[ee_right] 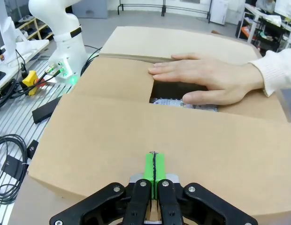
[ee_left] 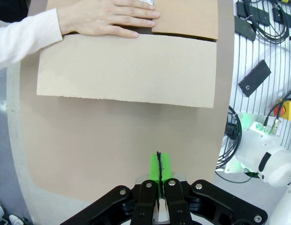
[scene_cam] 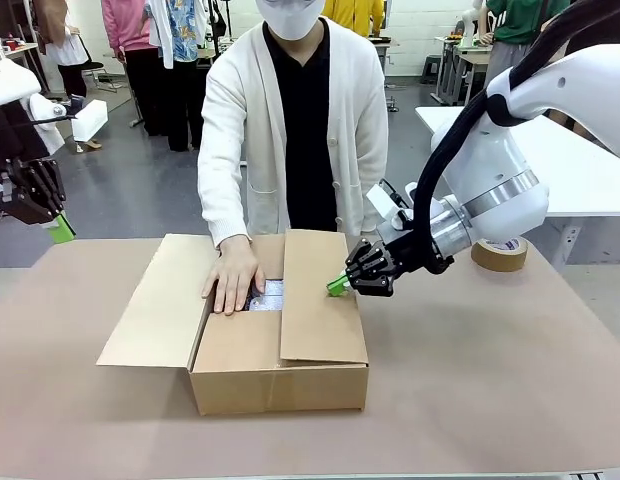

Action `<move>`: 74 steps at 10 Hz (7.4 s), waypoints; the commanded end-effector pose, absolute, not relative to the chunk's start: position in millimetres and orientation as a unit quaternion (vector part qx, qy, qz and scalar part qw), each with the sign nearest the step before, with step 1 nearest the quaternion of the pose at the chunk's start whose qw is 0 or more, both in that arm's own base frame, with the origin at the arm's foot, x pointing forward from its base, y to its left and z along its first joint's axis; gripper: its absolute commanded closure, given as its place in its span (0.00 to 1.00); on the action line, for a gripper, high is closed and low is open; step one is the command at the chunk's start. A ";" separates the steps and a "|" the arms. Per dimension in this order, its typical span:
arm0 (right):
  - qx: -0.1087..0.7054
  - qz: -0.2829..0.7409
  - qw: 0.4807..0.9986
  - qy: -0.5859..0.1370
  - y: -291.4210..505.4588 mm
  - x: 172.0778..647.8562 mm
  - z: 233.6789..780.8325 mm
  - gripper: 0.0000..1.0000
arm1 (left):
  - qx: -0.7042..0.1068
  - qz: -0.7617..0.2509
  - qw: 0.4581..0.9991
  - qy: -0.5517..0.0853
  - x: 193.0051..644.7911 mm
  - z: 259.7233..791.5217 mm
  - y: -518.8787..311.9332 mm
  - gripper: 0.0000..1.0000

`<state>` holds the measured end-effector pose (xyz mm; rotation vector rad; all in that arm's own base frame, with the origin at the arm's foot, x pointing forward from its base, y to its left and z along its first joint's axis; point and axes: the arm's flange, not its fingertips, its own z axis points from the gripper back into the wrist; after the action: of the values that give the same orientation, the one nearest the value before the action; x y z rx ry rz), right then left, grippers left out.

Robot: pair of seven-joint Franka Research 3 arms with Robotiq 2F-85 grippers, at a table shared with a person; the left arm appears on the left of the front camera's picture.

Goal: Wrap the clocks to prevent damage.
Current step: Push the right (or left) flap of the Package Box to close it, then push the left (or right) flap of the Package Box to close it.

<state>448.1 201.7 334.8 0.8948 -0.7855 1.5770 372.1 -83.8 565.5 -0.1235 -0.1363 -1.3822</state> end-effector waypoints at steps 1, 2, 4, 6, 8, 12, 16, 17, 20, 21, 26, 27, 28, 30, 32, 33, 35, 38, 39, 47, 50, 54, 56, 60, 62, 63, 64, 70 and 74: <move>0.372 0.657 0.567 -0.329 204.5 454.1 322.5 0.99 | -0.061 -0.639 0.765 -0.064 368.5 564.9 -83.4 1.00; 0.371 0.658 0.570 -0.324 201.3 452.6 316.8 0.99 | -0.061 -0.639 0.765 -0.064 368.5 564.9 -83.4 1.00; 0.371 0.659 0.570 -0.321 200.0 452.1 313.8 0.99 | -0.061 -0.639 0.765 -0.064 368.5 564.9 -83.4 1.00; 0.372 0.657 0.570 -0.326 196.1 453.6 312.7 0.99 | -0.061 -0.639 0.765 -0.064 368.5 564.9 -83.4 1.00; 0.380 0.662 0.556 -0.329 199.1 449.5 329.5 0.99 | -0.061 -0.639 0.765 -0.064 368.5 564.9 -83.4 1.00; 0.380 0.662 0.556 -0.329 199.1 449.5 329.5 0.99 | -0.061 -0.639 0.765 -0.064 368.5 564.9 -83.4 1.00; 0.380 0.662 0.556 -0.329 199.1 449.5 329.5 0.99 | -0.061 -0.639 0.765 -0.064 368.5 564.9 -83.4 1.00; 0.380 0.662 0.556 -0.329 199.1 449.5 329.5 0.99 | -0.061 -0.639 0.765 -0.064 368.5 564.9 -83.4 1.00; 0.380 0.662 0.556 -0.329 199.1 449.5 329.5 0.99 | -0.138 -0.687 0.686 -0.197 376.0 541.9 -72.9 1.00; 0.380 0.662 0.556 -0.329 199.1 449.5 329.5 0.99 | -0.221 -0.695 0.606 -0.317 389.7 528.9 -56.4 1.00; 0.380 0.662 0.556 -0.329 199.1 449.5 329.5 0.99 | -0.341 -0.637 0.594 -0.354 404.1 438.9 -8.5 1.00; 0.380 0.662 0.556 -0.329 199.1 449.5 329.5 0.99 | -0.352 -0.633 0.602 -0.336 407.9 427.8 -6.4 1.00; 0.380 0.662 0.556 -0.329 199.1 449.5 329.5 0.99 | -0.341 -0.634 0.611 -0.329 401.2 416.9 -6.9 1.00; 0.380 0.662 0.556 -0.329 199.1 449.5 329.5 0.99 | -0.281 -0.638 0.661 -0.279 397.6 430.1 -9.0 1.00; 0.380 0.662 0.556 -0.329 199.1 449.5 329.5 0.99 | -0.356 -0.620 0.614 -0.334 392.6 401.8 -7.9 1.00; 0.380 0.662 0.556 -0.329 199.1 449.5 329.5 0.99 | -0.356 -0.620 0.614 -0.334 392.6 401.8 -7.9 1.00; 0.380 0.662 0.556 -0.329 199.1 449.5 329.5 0.99 | -0.356 -0.620 0.614 -0.334 392.6 401.8 -7.9 1.00; 0.380 0.662 0.556 -0.329 199.1 449.5 329.5 0.99 | -0.355 -0.619 0.623 -0.321 393.4 406.7 -8.7 1.00; 0.380 0.662 0.556 -0.329 199.1 449.5 329.5 0.99 | -0.355 -0.620 0.626 -0.312 407.5 386.4 -3.0 1.00; 0.380 0.662 0.556 -0.329 199.1 449.5 329.5 0.99 | -0.466 -0.575 0.553 -0.383 432.5 311.0 -32.1 1.00; 0.380 0.662 0.556 -0.329 199.1 449.5 329.5 0.99 | -0.484 -0.540 0.555 -0.407 439.8 311.7 -51.6 1.00; 0.380 0.662 0.556 -0.329 199.1 449.5 329.5 0.99 | -0.495 -0.534 0.547 -0.413 449.4 309.9 -80.6 1.00; 0.380 0.662 0.556 -0.329 199.1 449.5 329.5 0.99 | -0.486 -0.545 0.547 -0.409 454.7 303.5 -103.1 1.00; 0.380 0.662 0.556 -0.329 199.1 449.5 329.5 0.99 | -0.463 -0.553 0.558 -0.409 467.5 289.6 -124.5 1.00; 0.380 0.662 0.556 -0.329 199.1 449.5 329.5 0.99 | -0.445 -0.564 0.574 -0.392 471.8 278.6 -129.1 1.00; 0.380 0.662 0.556 -0.329 199.1 449.5 329.5 0.99 | -0.444 -0.564 0.579 -0.387 471.2 273.3 -130.9 1.00; 0.380 0.662 0.556 -0.329 199.1 449.5 329.5 0.99 | -0.441 -0.564 0.582 -0.384 470.8 270.6 -131.3 1.00; 0.380 0.662 0.556 -0.329 199.1 449.5 329.5 0.99 | -0.437 -0.582 0.582 -0.363 470.6 266.1 -143.0 1.00; 0.380 0.662 0.556 -0.329 199.1 449.5 329.5 0.99 | -0.466 -0.563 0.567 -0.381 470.9 294.0 -128.7 1.00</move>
<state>449.3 199.1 332.6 0.9005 -0.7804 1.5669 471.7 -127.5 297.0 -1.1024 -0.8993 -1.3202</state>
